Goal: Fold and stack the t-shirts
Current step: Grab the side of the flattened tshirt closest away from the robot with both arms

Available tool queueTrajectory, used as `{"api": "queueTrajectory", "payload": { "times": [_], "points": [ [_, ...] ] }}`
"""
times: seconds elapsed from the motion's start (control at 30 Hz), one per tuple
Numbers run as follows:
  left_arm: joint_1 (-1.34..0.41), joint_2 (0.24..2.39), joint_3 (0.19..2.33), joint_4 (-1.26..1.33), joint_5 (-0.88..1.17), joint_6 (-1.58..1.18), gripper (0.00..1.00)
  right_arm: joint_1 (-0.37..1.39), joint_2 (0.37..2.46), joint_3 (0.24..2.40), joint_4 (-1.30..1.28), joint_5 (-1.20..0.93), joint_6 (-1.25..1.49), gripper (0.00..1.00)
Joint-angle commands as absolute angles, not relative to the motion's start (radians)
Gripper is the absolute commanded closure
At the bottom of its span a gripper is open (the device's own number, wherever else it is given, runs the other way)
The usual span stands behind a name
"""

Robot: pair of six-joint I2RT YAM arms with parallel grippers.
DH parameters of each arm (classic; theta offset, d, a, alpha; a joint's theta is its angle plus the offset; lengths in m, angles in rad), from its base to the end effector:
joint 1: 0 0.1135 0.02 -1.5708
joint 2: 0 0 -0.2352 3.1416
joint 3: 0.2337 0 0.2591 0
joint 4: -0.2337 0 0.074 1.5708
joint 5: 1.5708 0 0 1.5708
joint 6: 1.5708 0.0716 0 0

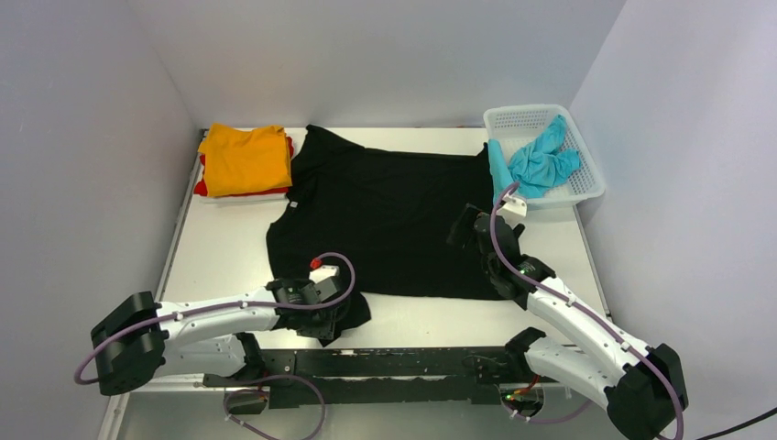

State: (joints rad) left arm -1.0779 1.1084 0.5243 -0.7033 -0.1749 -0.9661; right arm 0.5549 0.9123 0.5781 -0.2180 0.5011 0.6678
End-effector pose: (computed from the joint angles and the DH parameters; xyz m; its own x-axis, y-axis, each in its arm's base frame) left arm 0.1051 -0.1693 0.0963 -0.9530 0.0623 -0.2964 0.1064 0.9851 -0.1351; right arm 0.2309 0.1027 0.2018 -0.4210 0.3781 -0.8245 0.1862 0.9257 0.3294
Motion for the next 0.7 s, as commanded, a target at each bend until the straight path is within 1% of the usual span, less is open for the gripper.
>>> {"api": "queueTrajectory", "payload": {
  "times": [0.0,0.03,0.1,0.13,0.27,0.33,0.4,0.53,0.67],
  "points": [
    [-1.091,1.170,0.544,-0.706,-0.237,-1.040,0.66,0.549,0.900,0.598,-0.280,0.558,0.708,0.00],
    [-1.091,1.176,0.543,-0.724,-0.252,-1.056,0.75,0.547,0.897,0.600,-0.299,0.560,0.712,0.00],
    [-1.091,1.167,0.538,-0.768,-0.291,-1.102,0.98,0.542,0.891,0.606,-0.348,0.563,0.729,0.00],
    [-1.091,1.158,0.542,-0.811,-0.320,-1.133,1.00,0.538,0.888,0.609,-0.385,0.569,0.744,0.00],
    [-1.091,1.096,0.568,-1.073,-0.442,-1.288,1.00,0.516,0.879,0.632,-0.594,0.615,0.838,0.00],
    [-1.089,1.051,0.565,-1.119,-0.443,-1.313,1.00,0.486,0.865,0.638,-0.714,0.631,0.933,0.00],
    [-1.090,1.003,0.549,-1.094,-0.413,-1.291,1.00,0.451,0.842,0.627,-0.811,0.620,0.989,0.00],
    [-1.091,0.923,0.500,-0.956,-0.347,-1.198,1.00,0.388,0.760,0.579,-0.915,0.598,1.076,0.00],
    [-1.091,0.893,0.516,-1.000,-0.365,-1.186,1.00,0.357,0.710,0.551,-0.988,0.604,1.219,0.00]
  ]
}}
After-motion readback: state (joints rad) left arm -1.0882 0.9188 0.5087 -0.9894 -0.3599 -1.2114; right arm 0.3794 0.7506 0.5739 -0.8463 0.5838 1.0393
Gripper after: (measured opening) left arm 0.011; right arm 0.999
